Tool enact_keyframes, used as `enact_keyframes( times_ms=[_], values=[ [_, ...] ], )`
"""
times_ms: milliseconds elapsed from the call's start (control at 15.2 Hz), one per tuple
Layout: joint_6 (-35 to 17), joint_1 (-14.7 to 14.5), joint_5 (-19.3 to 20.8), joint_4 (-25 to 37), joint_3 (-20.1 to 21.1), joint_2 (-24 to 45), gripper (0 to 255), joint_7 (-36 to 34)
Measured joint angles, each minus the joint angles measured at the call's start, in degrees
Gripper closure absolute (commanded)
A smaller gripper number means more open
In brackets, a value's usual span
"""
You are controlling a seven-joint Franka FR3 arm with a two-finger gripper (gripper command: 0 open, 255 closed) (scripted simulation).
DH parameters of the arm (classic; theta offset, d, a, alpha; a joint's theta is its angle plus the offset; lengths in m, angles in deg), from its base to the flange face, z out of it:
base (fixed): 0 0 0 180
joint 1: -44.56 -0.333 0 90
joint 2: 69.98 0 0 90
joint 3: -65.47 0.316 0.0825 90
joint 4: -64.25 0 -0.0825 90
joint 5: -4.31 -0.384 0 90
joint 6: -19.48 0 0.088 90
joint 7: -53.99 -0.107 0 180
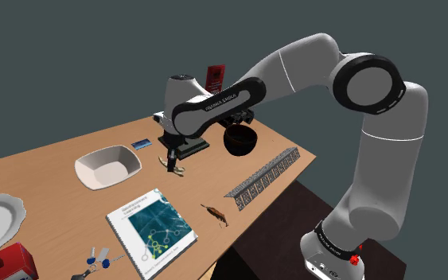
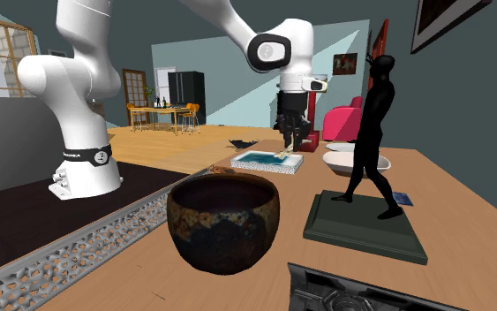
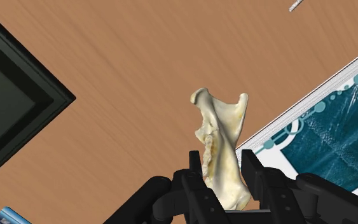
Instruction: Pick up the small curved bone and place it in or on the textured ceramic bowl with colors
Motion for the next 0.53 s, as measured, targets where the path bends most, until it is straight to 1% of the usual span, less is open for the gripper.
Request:
enact_keyframes(
  times_ms=[528],
  values=[
    [5.2,0.5,-1.2,2.0,0.6,-3.3,255,0.4]
  ],
)
